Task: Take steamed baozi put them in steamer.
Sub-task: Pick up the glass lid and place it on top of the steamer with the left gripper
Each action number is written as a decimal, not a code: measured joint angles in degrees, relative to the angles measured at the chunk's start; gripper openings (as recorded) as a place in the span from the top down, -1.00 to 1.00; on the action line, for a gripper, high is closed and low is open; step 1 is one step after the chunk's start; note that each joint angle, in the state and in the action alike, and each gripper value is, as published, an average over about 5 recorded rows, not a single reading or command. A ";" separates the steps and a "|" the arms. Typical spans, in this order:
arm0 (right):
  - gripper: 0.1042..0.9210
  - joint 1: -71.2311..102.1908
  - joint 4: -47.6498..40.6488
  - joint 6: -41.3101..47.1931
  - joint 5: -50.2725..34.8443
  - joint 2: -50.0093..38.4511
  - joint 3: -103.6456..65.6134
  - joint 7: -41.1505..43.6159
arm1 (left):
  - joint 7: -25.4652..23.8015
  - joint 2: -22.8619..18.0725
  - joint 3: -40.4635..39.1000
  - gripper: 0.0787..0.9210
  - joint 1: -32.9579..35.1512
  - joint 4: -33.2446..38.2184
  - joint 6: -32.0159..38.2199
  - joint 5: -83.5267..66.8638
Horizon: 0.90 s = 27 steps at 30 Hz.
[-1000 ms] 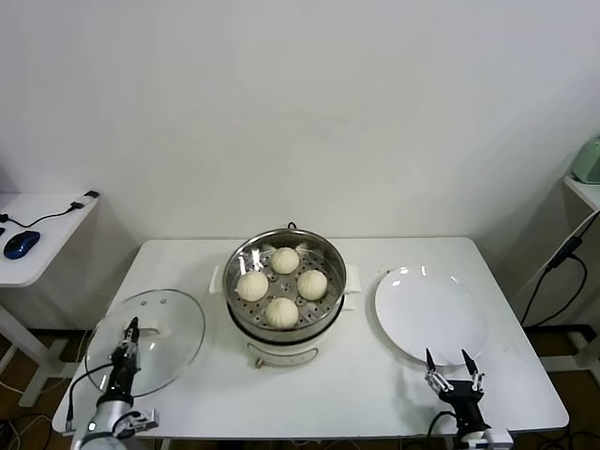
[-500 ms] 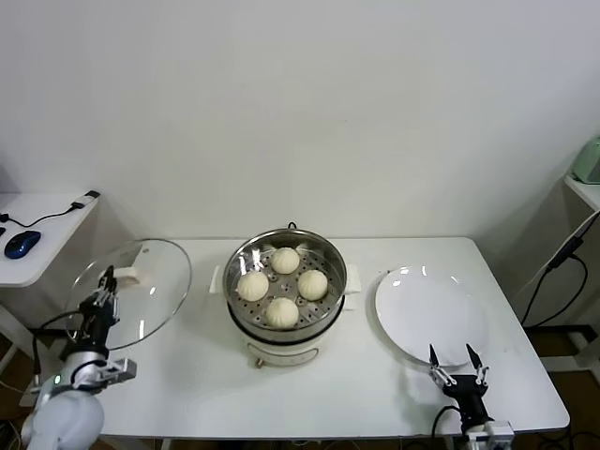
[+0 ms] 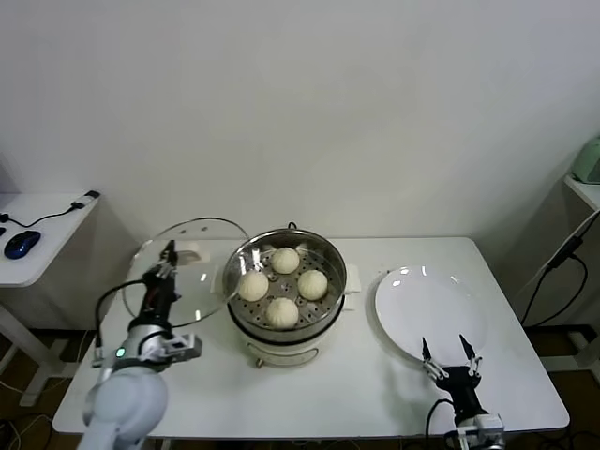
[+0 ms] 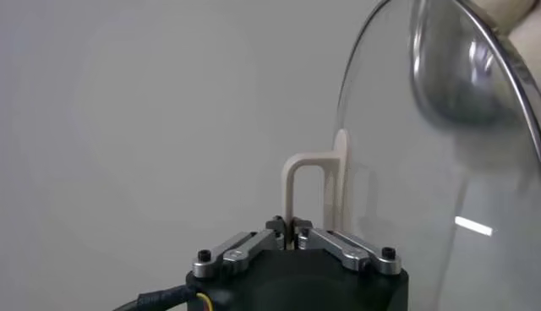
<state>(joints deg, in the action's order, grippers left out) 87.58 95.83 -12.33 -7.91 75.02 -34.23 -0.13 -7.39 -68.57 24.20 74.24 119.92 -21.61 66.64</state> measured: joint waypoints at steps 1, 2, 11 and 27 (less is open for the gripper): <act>-0.76 -0.06 0.00 -0.01 0.19 0.08 0.13 -0.03 | -0.65 -0.67 -1.60 0.87 -0.55 0.14 -0.87 1.07; -0.76 -0.11 0.01 -0.02 0.35 0.15 0.25 -0.05 | -1.27 -1.39 -3.19 0.87 -1.11 0.21 -1.72 2.16; -0.76 -0.05 -0.14 -0.48 1.59 0.53 1.23 -0.16 | -4.74 -8.56 -15.27 0.87 -5.73 -2.13 -7.02 11.72; -0.76 1.08 -0.16 -1.23 2.08 0.36 1.23 -0.37 | -6.21 -17.58 -23.40 0.87 -10.51 -10.15 -11.74 22.45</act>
<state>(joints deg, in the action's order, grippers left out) 88.66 95.67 -13.56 -5.83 75.38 -33.01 -0.50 -13.60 -86.16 0.80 63.72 109.77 -33.34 89.09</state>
